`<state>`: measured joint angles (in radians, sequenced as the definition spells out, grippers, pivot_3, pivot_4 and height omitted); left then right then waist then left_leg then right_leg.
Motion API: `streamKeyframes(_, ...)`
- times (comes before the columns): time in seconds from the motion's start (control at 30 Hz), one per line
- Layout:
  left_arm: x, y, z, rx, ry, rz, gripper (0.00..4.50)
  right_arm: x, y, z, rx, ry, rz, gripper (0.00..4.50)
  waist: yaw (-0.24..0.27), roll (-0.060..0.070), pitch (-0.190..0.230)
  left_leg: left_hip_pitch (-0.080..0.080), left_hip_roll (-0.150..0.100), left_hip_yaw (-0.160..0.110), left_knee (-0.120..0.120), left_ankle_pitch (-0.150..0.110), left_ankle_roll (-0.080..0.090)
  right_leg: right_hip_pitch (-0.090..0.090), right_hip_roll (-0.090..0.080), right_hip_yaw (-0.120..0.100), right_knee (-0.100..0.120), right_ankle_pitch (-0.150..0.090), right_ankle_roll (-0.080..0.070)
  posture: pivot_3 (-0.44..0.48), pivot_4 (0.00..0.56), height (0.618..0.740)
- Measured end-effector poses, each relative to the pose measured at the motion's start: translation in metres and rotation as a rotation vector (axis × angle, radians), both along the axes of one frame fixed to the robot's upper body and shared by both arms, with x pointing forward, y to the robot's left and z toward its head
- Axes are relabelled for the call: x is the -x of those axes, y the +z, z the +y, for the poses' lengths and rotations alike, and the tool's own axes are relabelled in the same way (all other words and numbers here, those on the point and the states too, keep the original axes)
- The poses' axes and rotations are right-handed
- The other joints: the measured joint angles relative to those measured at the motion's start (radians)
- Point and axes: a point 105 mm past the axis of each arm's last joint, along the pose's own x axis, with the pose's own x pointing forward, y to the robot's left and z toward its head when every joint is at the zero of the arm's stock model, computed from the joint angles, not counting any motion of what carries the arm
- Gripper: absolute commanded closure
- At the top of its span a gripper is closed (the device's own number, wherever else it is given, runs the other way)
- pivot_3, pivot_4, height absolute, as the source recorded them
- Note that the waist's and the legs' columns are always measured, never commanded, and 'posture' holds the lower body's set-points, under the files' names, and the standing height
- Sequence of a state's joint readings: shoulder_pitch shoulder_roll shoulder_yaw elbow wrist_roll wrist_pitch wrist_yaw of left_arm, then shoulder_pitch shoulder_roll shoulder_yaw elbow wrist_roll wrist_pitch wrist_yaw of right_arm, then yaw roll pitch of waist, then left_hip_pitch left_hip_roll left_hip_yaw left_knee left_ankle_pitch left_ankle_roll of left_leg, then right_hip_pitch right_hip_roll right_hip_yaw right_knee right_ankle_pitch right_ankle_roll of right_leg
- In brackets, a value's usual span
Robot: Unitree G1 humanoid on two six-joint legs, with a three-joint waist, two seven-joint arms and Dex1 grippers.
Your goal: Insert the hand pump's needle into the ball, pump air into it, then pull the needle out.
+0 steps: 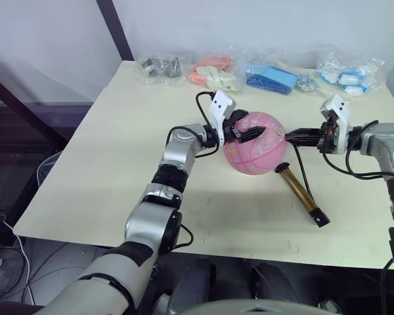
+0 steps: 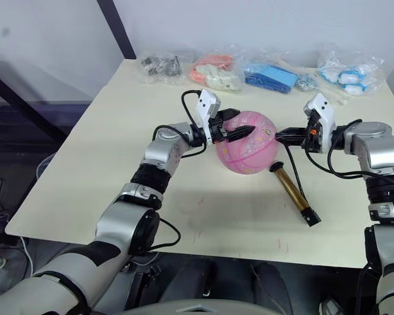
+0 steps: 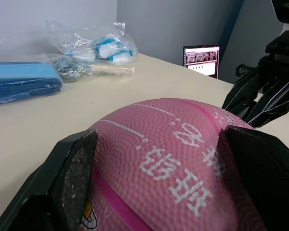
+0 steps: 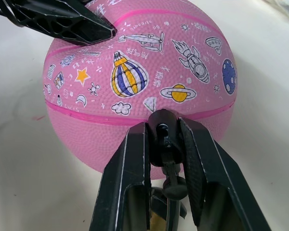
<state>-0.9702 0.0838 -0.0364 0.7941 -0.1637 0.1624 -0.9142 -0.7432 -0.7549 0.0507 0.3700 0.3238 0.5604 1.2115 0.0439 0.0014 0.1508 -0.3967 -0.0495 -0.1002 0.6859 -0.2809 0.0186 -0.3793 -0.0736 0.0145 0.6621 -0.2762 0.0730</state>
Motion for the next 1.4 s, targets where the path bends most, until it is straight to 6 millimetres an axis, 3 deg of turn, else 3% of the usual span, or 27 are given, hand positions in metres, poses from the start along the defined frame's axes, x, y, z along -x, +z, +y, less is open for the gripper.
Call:
streamKeyframes(0.63, 0.003, -0.004, -0.012, 0.006, -0.026, 0.009, 0.0, 0.014, 0.001, -0.013, 0.014, -0.002, 0.008, 4.15, 0.006, 0.002, -0.002, -0.001, -0.015, -0.011, -0.001, 0.002, 0.005, 0.004, -0.014, -0.004, 0.001, -0.005, 0.008, 0.0, 0.15, 0.74)
streamKeyframes(0.93, 0.001, -0.006, -0.017, -0.034, -0.042, -0.017, 0.0, 0.03, -0.004, -0.009, 0.0, -0.161, -0.03, 4.15, 0.01, 0.001, -0.007, -0.002, -0.017, -0.016, -0.002, 0.003, 0.005, 0.005, -0.014, -0.005, 0.0, -0.005, 0.009, 0.0, 0.15, 0.74)
streamKeyframes(1.4, -0.006, 0.002, -0.021, -0.013, -0.062, 0.087, 0.0, 0.049, -0.008, 0.011, -0.056, -0.406, -0.037, 4.15, -0.005, 0.001, -0.008, -0.002, -0.017, -0.016, -0.002, 0.003, 0.006, 0.005, -0.013, -0.005, 0.001, -0.006, 0.01, 0.0, 0.15, 0.74)
